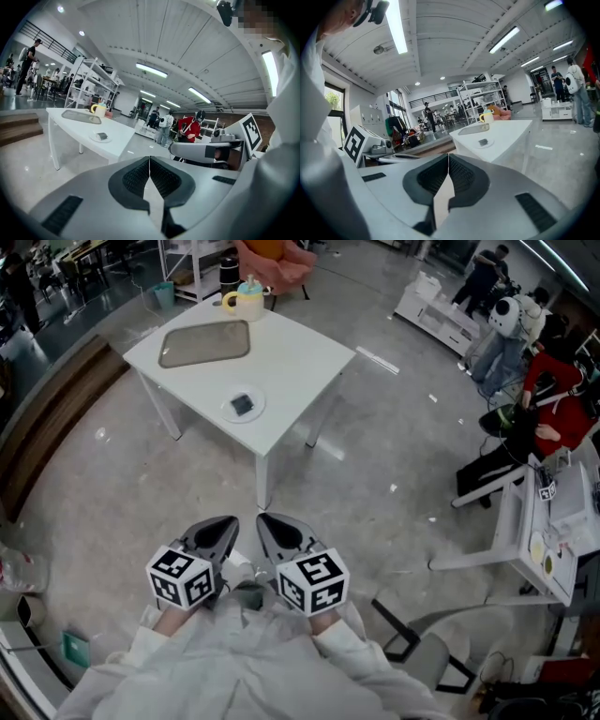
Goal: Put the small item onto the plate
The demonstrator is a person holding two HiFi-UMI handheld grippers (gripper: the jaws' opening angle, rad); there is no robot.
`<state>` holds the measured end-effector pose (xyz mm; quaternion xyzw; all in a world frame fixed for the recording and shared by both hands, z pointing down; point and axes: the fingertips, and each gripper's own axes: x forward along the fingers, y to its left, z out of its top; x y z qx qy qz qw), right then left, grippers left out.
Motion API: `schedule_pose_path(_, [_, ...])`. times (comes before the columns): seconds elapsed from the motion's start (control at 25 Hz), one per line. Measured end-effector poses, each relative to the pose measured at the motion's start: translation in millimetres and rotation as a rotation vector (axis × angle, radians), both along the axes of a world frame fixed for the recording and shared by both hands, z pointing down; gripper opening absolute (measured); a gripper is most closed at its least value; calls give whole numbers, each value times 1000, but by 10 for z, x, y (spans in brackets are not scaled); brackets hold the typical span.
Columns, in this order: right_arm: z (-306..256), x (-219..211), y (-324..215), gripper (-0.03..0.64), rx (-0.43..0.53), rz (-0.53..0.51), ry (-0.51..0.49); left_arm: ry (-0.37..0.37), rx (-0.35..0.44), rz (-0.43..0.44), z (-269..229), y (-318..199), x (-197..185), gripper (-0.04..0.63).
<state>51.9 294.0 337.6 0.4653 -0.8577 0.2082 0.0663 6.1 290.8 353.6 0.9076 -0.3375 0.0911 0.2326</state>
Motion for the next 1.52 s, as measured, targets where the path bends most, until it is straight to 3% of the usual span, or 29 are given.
schedule_pose_path(0.32, [-51,-92,-1074,15,2,49,-1,11,-2,8,-8,-990,-295,12])
schedule_pose_path(0.68, [45,29,-1534,15,-35,108,17,40,-79,-1,219,-1434,-356,12])
schedule_pose_path(1.0, [268,-50,-1864,15,-105,61,22,39,-160,-37,446,-1708,-384,12])
schedule_pose_path(1.52, [266,259,-2905,15,-112,6,16,36,-145,-91,385,-2840,-52,12])
